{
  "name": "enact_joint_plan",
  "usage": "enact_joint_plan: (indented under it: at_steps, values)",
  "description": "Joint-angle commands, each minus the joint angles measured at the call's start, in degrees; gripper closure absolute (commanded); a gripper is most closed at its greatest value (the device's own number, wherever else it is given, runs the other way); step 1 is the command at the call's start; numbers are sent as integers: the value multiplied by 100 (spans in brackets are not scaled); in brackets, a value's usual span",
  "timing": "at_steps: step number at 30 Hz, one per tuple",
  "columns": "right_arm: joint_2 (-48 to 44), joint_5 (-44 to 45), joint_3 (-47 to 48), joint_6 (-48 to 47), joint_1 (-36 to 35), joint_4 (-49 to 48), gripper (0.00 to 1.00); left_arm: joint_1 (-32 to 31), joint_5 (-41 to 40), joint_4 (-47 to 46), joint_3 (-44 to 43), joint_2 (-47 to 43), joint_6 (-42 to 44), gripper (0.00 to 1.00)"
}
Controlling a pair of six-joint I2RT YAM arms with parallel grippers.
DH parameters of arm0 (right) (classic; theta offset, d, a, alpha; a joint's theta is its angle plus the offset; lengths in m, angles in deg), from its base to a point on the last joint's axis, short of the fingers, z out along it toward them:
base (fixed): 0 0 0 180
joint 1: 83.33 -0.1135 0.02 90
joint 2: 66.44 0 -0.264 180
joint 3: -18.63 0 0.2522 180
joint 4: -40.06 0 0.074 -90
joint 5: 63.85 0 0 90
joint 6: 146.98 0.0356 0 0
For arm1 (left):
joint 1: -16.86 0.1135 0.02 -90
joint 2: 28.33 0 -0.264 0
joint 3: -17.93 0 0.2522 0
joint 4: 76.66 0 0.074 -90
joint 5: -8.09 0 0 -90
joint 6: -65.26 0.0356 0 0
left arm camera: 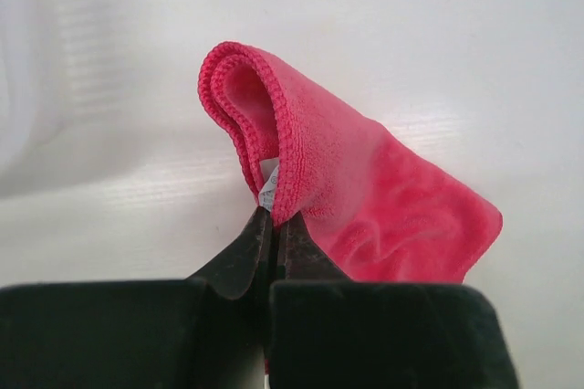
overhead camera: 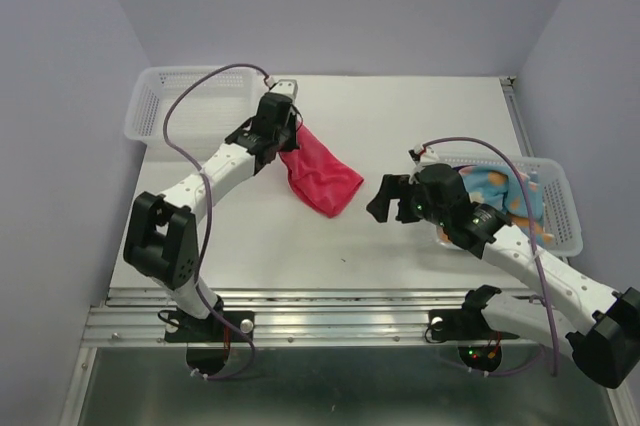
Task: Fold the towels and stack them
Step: Neatly place the folded towel into the bin
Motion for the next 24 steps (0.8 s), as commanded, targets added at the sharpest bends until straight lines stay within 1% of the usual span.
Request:
enact_joint_plan:
  at_steps: [1,3,4,5,6,8,10,11,12,14,15,17,18,24]
  values:
    - [-186,313,267,-260,-47,53,0,20,-751,584,-1125,487,1204,100]
    - [-213,445,232,-312,-47,88,0,28,-979,690,-1459,769,1478,100]
    - [-204,532,215,-330,-56,97,0,37,-1015,716,-1765,856,1931,100]
    - [-195,568,206,-356,-47,97,0,37,-1146,777,-1916,1031,2066,100]
    - [-204,603,188,-365,-47,105,0,37,-1225,883,-2266,1129,2372,100]
    - [-204,656,162,-418,-47,88,0,46,-1664,972,-2514,1349,2602,100]
    - [-195,691,127,-444,-47,44,0,133,-1876,980,-2839,1454,2822,100]
    - [-186,692,118,-462,-38,27,0,195,-1955,1146,-3015,1612,2945,100]
    - [-169,692,118,-479,-38,26,0,248,-1956,1234,-3399,1683,2981,100]
    - [-116,718,100,-479,-38,0,0,431,-1816,1549,-3805,1902,3051,100]
    - [-99,735,100,-488,-38,-9,0,494,-1771,1621,-4208,1964,3052,100]
    - [-63,797,100,-480,-47,0,0,599,-1684,1805,-4588,2157,3095,100]
    - [-46,806,100,-479,-38,9,0,643,-1640,1963,-4911,2193,3148,100]
    - [-28,815,65,-462,-38,-17,0,828,-1481,2325,-5774,2378,3315,100]
